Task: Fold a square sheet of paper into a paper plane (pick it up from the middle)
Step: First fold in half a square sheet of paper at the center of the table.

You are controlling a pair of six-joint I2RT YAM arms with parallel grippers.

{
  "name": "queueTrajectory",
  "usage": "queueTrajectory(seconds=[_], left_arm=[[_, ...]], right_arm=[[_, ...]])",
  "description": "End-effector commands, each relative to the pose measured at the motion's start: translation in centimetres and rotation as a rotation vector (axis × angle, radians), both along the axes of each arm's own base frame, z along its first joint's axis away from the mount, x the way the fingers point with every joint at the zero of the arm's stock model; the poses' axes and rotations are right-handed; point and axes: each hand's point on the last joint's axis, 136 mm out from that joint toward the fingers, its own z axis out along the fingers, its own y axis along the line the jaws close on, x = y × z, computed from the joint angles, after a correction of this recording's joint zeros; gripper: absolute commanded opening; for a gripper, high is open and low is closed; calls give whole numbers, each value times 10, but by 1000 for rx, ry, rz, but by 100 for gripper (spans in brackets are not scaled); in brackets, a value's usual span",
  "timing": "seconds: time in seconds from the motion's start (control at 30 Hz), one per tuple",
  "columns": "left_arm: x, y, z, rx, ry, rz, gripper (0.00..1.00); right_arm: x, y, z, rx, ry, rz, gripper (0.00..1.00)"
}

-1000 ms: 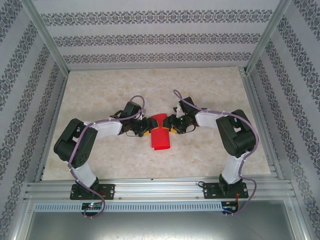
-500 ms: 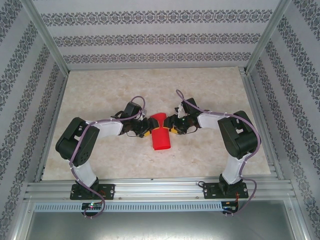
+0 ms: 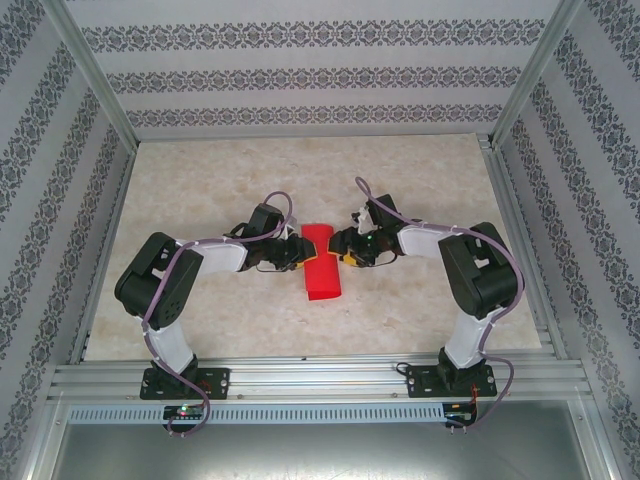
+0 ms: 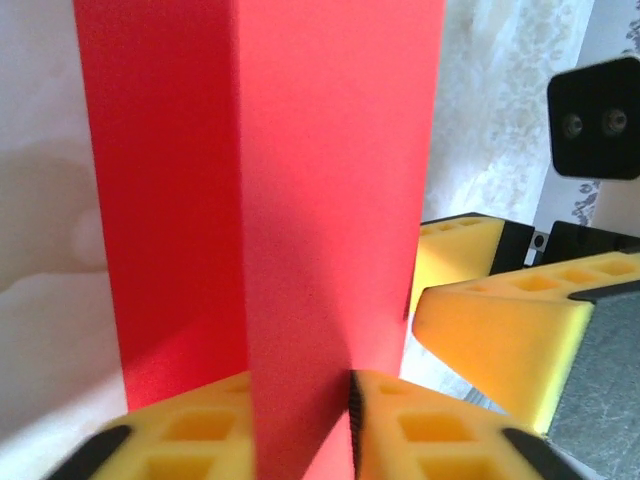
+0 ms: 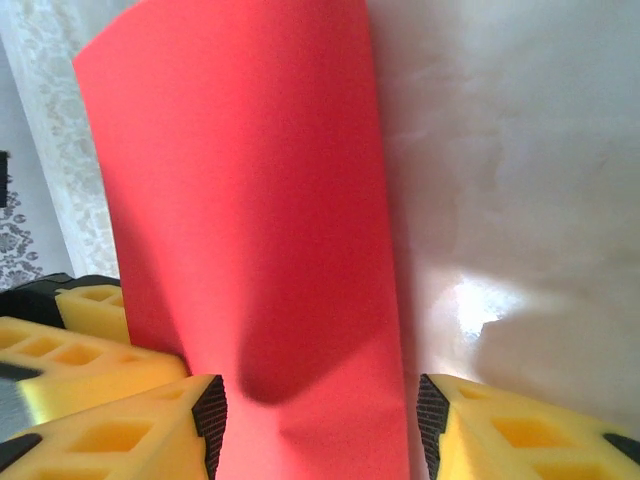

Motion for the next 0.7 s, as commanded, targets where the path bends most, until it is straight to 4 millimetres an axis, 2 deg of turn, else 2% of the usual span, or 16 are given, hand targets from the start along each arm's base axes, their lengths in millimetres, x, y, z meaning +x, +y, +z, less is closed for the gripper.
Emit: queueTrajectory(seconds=[0.0, 0.2, 0.27, 0.33, 0.43, 0.5, 0.67], left_arm=[[3, -6, 2, -37, -29, -18, 17], [3, -20, 12, -80, -67, -59, 10], [2, -21, 10, -59, -62, -71, 9], [1, -10, -6, 28, -28, -41, 9], [-3, 17, -33, 229, 38, 5, 9], [-6, 25, -40, 272, 52, 21, 9], [-5, 22, -37, 259, 44, 7, 9]], right_arm=[[2, -11, 15, -3, -32, -29, 56], [3, -30, 20, -26, -61, -78, 59], [3, -34, 21, -25, -67, -89, 59], [2, -36, 19, -24, -63, -94, 60], [1, -37, 15, -29, -53, -95, 60], [0, -37, 11, -34, -42, -97, 60], [0, -37, 8, -33, -34, -97, 60]])
